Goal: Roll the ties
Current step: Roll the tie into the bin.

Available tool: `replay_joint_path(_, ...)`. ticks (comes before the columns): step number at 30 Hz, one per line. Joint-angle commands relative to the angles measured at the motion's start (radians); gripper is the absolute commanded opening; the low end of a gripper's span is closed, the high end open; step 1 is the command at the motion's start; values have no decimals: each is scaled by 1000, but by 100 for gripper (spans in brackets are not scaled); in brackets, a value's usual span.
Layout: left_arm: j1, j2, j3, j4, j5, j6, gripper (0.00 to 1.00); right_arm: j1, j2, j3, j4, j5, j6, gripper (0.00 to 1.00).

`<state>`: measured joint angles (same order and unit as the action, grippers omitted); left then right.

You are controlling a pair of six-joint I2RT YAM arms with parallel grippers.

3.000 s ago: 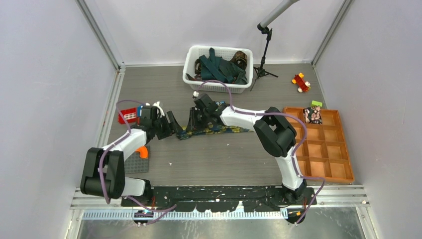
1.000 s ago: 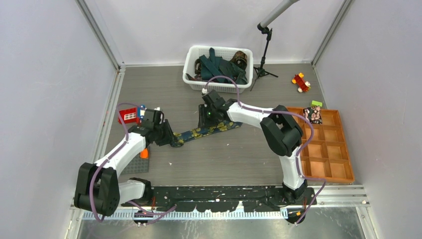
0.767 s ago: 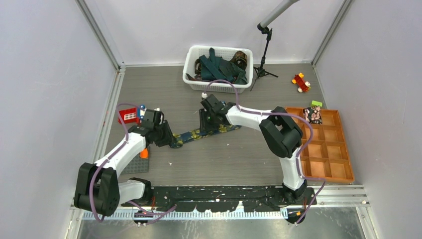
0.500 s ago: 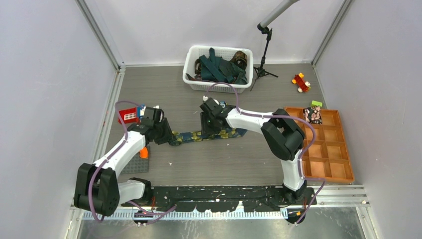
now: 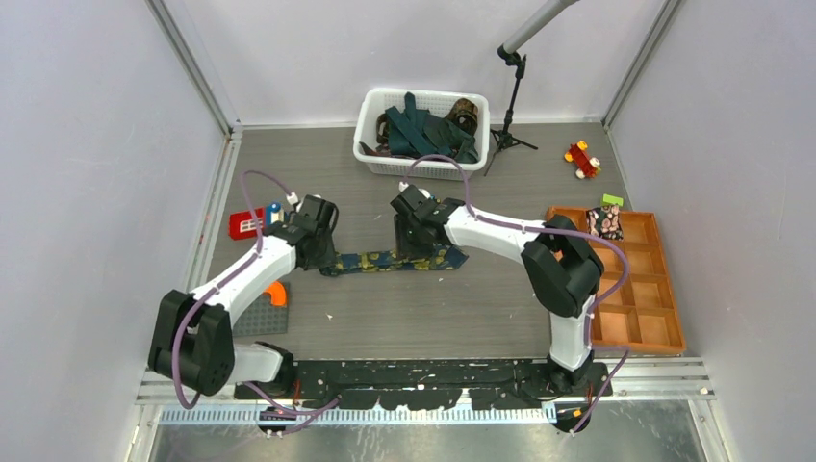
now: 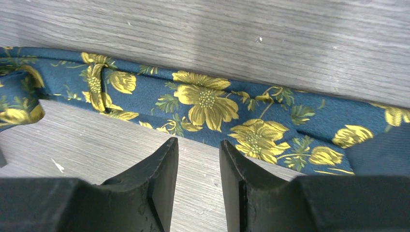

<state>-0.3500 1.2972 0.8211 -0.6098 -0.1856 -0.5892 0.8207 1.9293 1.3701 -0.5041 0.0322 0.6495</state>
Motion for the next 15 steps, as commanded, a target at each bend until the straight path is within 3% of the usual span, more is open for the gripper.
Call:
replay_joint_path(1, -68, 59, 77, -67, -213, 25, 26, -7, -116, 53, -28, 40, -9, 42)
replay_joint_path(15, -265, 355, 301, -247, -568, 0, 28, -40, -245, -13, -44, 61, -10, 42)
